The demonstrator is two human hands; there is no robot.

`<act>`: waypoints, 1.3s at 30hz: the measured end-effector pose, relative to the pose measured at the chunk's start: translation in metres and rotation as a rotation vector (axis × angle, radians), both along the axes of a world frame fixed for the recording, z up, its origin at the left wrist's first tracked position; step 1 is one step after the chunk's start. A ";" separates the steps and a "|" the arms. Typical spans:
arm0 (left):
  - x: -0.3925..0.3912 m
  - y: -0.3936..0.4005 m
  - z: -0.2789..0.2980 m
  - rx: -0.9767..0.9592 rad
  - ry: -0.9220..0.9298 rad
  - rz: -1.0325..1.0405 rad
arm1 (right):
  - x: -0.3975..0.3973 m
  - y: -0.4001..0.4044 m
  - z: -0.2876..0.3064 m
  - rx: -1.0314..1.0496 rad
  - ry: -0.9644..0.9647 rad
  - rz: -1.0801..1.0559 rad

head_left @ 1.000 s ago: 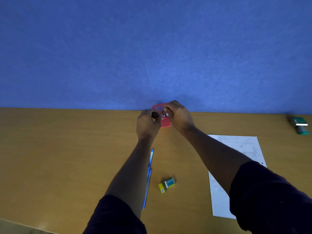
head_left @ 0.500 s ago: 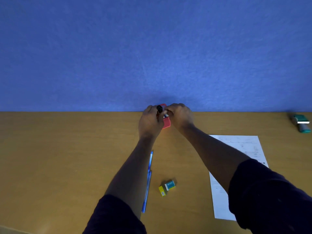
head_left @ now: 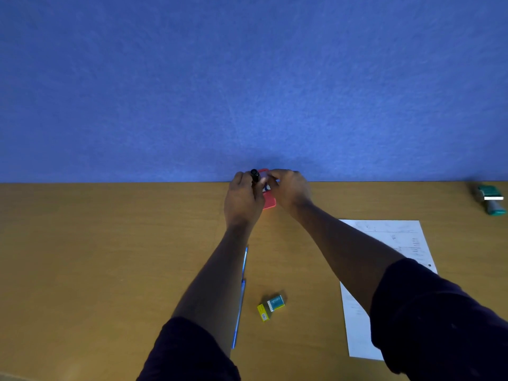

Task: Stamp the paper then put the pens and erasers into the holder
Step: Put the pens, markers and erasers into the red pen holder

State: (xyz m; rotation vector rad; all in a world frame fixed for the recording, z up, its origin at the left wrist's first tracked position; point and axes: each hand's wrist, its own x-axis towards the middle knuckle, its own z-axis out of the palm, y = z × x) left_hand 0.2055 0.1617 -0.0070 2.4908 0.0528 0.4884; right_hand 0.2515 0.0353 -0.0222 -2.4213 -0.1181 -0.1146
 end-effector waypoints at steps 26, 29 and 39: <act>0.009 0.000 -0.004 0.047 0.134 -0.039 | -0.010 -0.008 -0.019 0.265 0.034 0.108; 0.010 0.004 -0.013 0.121 0.249 -0.055 | -0.012 -0.010 -0.020 0.309 0.041 0.126; -0.003 0.007 -0.018 0.123 0.134 -0.101 | -0.018 -0.014 -0.024 0.370 -0.006 0.130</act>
